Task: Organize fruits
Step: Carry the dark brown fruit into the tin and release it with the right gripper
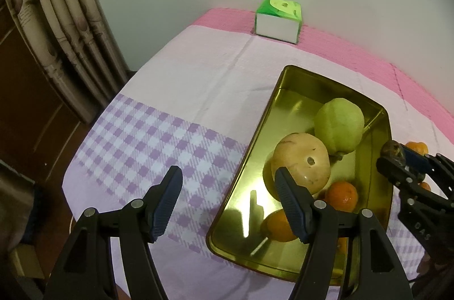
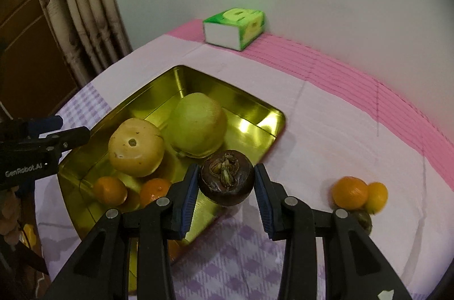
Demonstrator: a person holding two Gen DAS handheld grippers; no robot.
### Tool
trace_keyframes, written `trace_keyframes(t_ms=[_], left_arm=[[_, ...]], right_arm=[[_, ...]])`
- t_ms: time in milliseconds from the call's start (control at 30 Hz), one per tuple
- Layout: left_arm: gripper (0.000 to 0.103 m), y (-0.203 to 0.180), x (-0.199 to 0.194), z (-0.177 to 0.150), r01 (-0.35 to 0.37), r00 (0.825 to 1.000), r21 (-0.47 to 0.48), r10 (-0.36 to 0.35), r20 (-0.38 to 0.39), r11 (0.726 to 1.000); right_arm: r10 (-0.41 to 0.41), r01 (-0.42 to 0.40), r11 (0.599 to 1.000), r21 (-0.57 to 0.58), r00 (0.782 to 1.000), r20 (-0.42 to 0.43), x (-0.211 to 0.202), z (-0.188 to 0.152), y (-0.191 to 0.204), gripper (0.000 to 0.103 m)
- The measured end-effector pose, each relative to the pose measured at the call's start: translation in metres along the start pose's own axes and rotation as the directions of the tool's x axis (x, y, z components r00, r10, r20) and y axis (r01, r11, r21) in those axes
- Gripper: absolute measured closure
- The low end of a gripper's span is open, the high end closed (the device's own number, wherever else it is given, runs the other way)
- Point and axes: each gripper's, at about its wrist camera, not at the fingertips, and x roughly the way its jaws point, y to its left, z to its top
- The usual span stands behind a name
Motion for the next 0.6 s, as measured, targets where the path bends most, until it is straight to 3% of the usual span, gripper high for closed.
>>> trace_keyframes(t_ms=[600], left_arm=[[0.035,0.006,0.005,0.001,-0.007,1.0,-0.025,0.006,-0.027,1.0]], right_arm=[[-0.011,0.006,0.997,-0.077,0.998,-0.06,0.034,0.005,0.022,0.067]])
